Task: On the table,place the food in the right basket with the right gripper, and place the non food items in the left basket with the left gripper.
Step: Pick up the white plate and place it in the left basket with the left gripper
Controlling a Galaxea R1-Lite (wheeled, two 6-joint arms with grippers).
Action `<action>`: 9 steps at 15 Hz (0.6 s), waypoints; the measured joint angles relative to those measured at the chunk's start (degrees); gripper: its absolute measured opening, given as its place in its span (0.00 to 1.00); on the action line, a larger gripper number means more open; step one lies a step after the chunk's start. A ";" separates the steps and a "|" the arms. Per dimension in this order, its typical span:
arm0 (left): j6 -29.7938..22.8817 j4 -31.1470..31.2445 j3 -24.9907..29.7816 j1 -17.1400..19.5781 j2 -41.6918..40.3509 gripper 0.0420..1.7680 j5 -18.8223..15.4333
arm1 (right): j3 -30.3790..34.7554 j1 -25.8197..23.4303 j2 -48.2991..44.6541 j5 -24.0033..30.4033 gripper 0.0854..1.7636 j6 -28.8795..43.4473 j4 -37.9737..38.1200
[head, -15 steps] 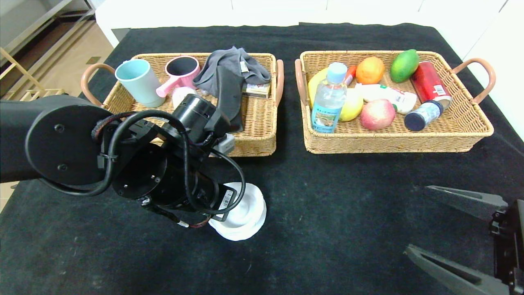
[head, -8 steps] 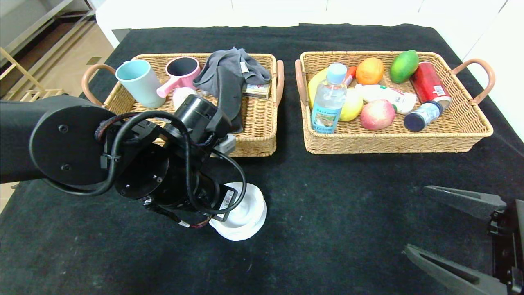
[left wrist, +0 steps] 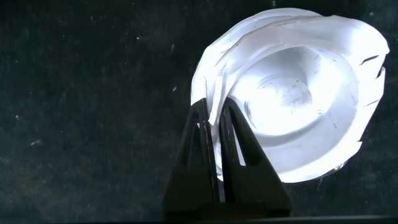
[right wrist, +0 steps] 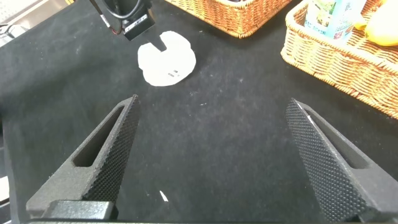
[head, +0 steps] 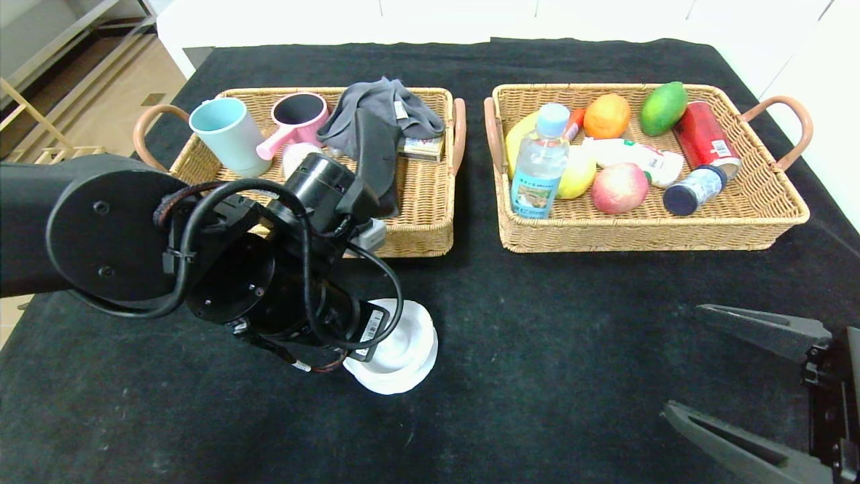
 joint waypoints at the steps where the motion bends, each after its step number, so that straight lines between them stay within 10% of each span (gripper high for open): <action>1: -0.11 0.02 0.05 0.04 -0.59 0.08 -0.52 | 0.00 0.00 0.00 0.02 0.97 0.00 0.00; 9: -1.19 0.44 0.68 -0.05 -7.14 0.06 -4.94 | 0.11 0.00 0.20 0.04 0.97 -0.02 0.20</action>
